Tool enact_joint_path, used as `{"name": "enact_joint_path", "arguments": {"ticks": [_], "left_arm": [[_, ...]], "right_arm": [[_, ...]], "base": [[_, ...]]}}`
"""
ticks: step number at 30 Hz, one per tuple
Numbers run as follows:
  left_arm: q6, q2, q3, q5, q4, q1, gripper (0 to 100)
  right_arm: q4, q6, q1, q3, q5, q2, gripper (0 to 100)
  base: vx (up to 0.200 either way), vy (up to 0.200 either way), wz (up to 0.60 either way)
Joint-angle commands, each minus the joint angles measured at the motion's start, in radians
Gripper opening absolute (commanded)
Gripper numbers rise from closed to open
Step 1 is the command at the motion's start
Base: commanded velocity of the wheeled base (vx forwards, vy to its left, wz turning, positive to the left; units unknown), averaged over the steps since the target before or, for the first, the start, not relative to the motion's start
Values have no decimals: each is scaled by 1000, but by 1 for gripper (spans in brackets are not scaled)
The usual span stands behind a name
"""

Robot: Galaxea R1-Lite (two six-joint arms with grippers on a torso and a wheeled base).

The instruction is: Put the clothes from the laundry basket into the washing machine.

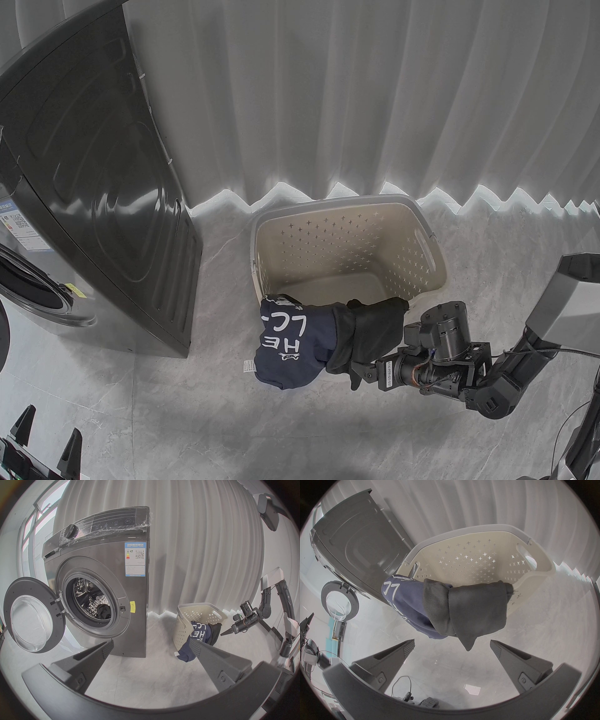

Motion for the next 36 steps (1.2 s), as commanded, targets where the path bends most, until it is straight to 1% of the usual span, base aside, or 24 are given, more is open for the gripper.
{"name": "enact_joint_path", "arguments": {"ticks": [1, 3, 4, 5, 8, 10, 12, 16, 18, 24, 25, 29, 36], "left_arm": [[-1, -15, 16, 0, 0, 2, 100], [-1, -15, 16, 0, 0, 2, 100], [-1, -15, 18, 0, 0, 0, 100], [-2, -15, 16, 0, 0, 0, 100], [-2, -15, 18, 0, 0, 0, 100], [-2, -15, 16, 0, 0, 0, 100], [-1, -15, 16, 0, 0, 0, 100], [-1, -15, 18, 0, 0, 0, 100], [-1, -15, 16, 0, 0, 0, 100], [-1, -15, 18, 0, 0, 0, 100], [-2, -15, 18, 0, 0, 0, 100], [-1, -15, 18, 0, 0, 0, 100], [-2, -15, 18, 0, 0, 0, 100]], "right_arm": [[0, -2, -10, -47, 0, 63, 100], [0, -2, -10, -47, 0, 63, 100], [0, -2, -23, -94, 0, 95, 100], [0, -4, -30, -111, 0, 106, 100], [0, -7, -41, -134, 0, 125, 100], [-2, -21, -52, -148, 0, 145, 100], [-2, -24, -58, -160, 0, 153, 100], [0, -31, -87, -208, 0, 165, 100], [0, -45, -105, -220, 1, 175, 100], [-2, -47, -124, -229, 4, 176, 100], [-5, -47, -124, -232, 7, 176, 0], [-45, -47, -122, -240, 10, 176, 0], [-53, -44, -112, -232, 13, 170, 0]], "base": [[0, 0, 0], [0, 0, 0], [0, 0, 0], [0, 0, 0], [0, 0, 0], [0, 0, 0], [0, 0, 0], [0, 0, 0], [0, 0, 0], [0, 0, 0], [0, 0, 0], [0, 0, 0], [0, 0, 0]]}}
